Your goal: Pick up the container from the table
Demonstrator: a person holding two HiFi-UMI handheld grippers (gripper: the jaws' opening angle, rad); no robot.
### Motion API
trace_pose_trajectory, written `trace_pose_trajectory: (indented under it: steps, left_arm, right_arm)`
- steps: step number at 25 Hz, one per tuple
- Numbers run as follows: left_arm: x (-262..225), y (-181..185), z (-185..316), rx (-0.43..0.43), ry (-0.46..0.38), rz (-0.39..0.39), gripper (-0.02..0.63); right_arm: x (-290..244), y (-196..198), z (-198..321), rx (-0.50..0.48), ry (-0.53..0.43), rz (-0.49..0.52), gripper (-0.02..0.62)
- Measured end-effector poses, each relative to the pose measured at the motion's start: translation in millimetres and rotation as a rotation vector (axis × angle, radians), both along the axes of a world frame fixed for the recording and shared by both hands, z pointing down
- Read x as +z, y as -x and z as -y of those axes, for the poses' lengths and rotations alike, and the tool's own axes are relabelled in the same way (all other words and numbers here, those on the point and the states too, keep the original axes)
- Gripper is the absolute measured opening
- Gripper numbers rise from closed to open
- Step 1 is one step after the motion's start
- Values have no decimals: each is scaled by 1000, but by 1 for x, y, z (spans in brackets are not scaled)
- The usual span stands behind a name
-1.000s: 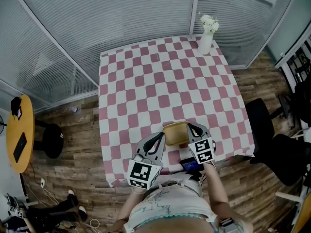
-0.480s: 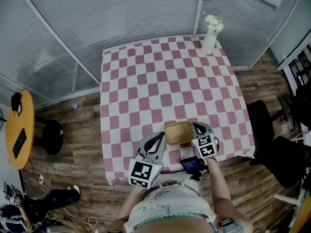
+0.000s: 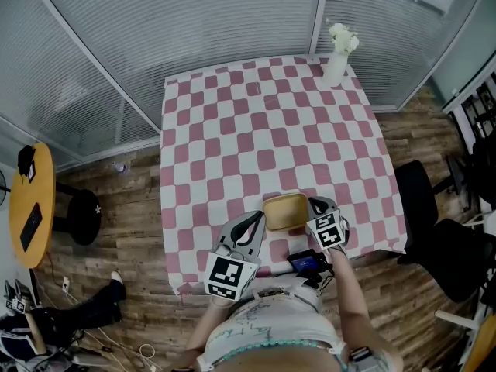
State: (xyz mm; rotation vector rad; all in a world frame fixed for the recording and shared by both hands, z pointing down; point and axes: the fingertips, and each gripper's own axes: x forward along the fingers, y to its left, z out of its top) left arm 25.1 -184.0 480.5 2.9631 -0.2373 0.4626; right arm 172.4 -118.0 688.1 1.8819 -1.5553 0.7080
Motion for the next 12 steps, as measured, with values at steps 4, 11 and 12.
trace_pose_trajectory:
  steps: [4,11,12]
  left_arm:
    - [2,0,-1,7,6,13,18]
    - [5,2,1,2,12,20,18]
    - [5,2,1,4,12,20,18]
  right_arm:
    - [8,2,0,-5,18,13,-6]
    - [22,3,-3,23,46,48,-6]
    - [25,2,-4,29,53,53,9]
